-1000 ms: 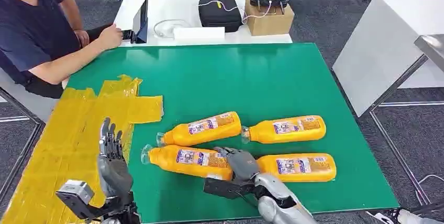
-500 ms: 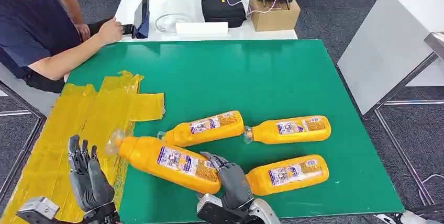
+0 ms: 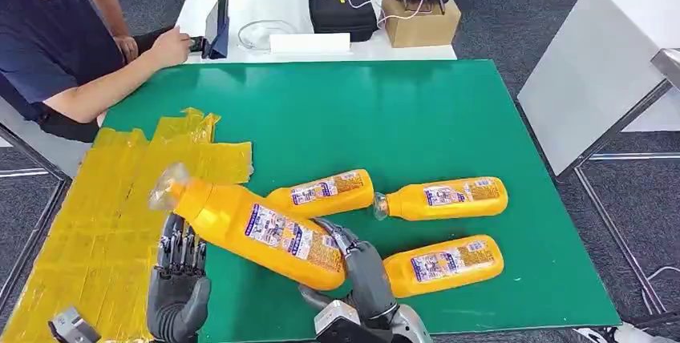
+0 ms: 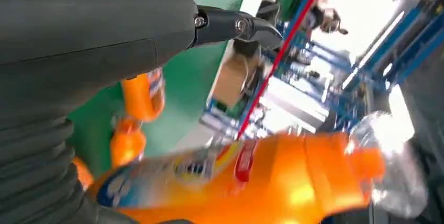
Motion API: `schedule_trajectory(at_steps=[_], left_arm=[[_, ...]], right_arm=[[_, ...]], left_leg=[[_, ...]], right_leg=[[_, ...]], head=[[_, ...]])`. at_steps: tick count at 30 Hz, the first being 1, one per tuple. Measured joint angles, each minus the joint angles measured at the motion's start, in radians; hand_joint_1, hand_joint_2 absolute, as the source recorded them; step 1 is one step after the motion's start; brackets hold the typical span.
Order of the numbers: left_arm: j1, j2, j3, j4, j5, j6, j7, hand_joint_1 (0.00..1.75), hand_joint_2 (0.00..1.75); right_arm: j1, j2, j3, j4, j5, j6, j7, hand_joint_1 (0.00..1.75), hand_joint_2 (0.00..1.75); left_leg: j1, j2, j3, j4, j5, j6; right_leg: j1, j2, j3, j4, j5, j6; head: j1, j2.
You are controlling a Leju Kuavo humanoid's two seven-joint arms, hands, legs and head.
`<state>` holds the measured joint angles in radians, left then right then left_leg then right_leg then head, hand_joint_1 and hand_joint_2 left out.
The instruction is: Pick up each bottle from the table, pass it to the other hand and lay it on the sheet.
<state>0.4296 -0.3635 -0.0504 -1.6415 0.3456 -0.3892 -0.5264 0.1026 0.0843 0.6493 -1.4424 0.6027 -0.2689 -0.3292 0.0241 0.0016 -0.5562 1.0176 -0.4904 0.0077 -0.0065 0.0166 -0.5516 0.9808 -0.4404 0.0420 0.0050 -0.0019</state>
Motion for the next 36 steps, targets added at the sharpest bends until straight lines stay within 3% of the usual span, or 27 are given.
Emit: schedule_trajectory(at_steps=[9,26,27,28,36], left_arm=[[0.025,0.000,-0.050,-0.022,0.011,-0.094,0.024,0.00,1.75],[0.003,0.000,-0.036,0.000,0.031,-0.058,0.034,0.00,1.75],[0.001,0.000,-0.033,0.004,0.026,-0.044,0.029,0.37,1.75],[0.000,0.000,-0.029,0.008,0.018,-0.033,0.023,1.75,1.75],[-0.005,0.000,-0.007,0.023,-0.013,0.024,-0.025,1.75,1.75]], right_arm=[[-0.008,0.015,0.000,0.012,0.041,0.043,0.024,1.75,1.75],[-0.139,0.028,0.153,0.195,0.193,0.120,0.025,1.75,1.75],[-0.146,0.028,0.163,0.203,0.196,0.123,0.022,1.75,1.75],[-0.152,0.028,0.172,0.211,0.197,0.123,0.019,1.75,1.75],[-0.178,0.051,0.197,0.273,0.196,0.103,0.011,1.75,1.75]], left_leg=[[0.000,0.000,-0.001,0.000,0.000,0.000],[0.000,0.000,-0.002,0.000,0.001,0.000],[0.000,0.000,-0.002,0.000,0.001,0.000],[0.000,0.000,-0.002,0.000,0.001,0.000],[0.000,0.000,-0.003,0.000,0.001,0.000]], right_leg=[[0.000,0.000,0.000,0.000,0.000,0.000],[0.000,0.000,-0.002,0.000,0.000,0.000],[0.000,0.000,-0.002,0.000,0.000,0.000],[0.000,0.000,-0.002,0.000,0.000,0.000],[0.000,0.000,-0.003,0.000,0.000,0.000]], head=[[0.000,0.000],[0.000,0.000],[0.001,0.000],[0.000,0.000],[0.001,0.000]])
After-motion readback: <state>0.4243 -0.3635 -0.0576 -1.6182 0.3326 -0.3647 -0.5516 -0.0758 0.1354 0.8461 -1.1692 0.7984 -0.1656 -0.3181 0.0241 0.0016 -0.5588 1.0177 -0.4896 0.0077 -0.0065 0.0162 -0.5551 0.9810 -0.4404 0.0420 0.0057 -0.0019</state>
